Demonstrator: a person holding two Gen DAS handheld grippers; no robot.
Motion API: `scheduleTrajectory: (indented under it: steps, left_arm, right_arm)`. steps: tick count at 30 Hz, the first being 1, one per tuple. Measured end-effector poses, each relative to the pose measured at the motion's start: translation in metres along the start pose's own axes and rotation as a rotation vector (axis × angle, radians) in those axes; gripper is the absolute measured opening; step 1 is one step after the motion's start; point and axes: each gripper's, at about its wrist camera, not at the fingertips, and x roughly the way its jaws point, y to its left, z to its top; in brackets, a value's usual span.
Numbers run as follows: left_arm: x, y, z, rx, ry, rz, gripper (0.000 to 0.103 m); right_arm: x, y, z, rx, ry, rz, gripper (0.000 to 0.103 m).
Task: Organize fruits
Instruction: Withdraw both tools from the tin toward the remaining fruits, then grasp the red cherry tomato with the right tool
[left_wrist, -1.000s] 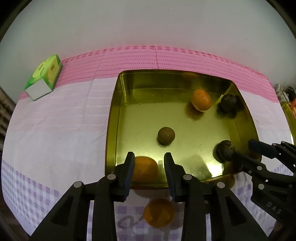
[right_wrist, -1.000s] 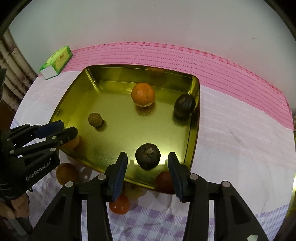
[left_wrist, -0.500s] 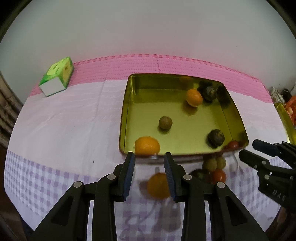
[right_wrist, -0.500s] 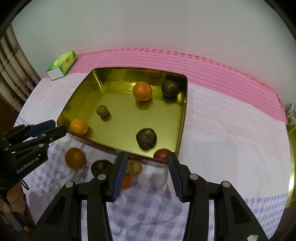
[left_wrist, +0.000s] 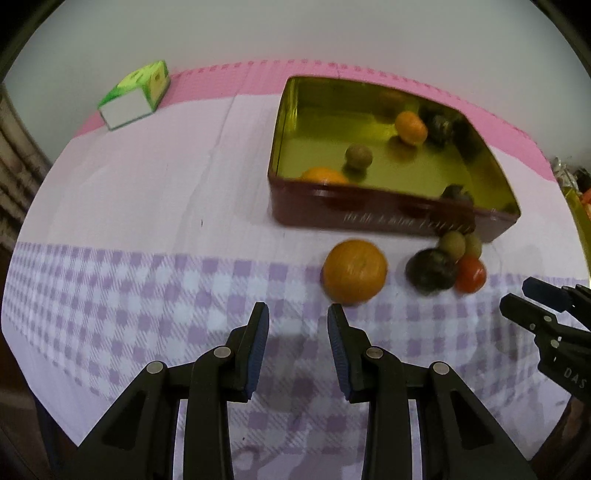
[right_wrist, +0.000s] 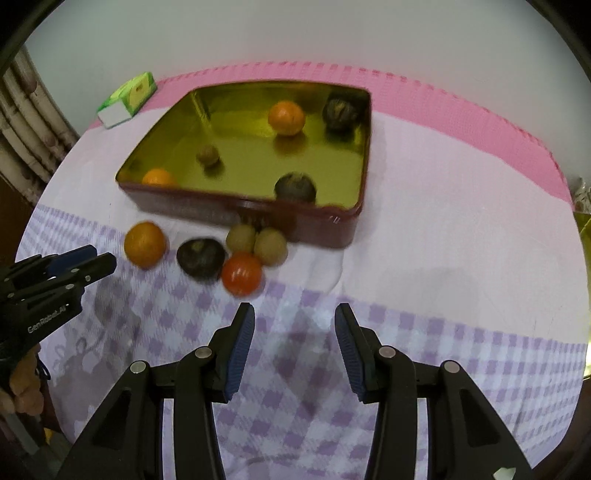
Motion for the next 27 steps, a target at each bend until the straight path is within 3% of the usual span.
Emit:
scheduleTrajectory:
  steps: [6, 27]
  left_arm:
    - [0.011, 0.002, -0.008, 0.006, 0.021, -0.003, 0.034]
    - [0.016, -0.002, -0.01, 0.036, -0.037, -0.014, 0.034]
  right_arm:
    - [0.015, 0.013, -0.004, -0.022, 0.028, 0.007, 0.042]
    - [0.038, 0.036, 0.017, -0.082, 0.011, -0.036, 0.04]
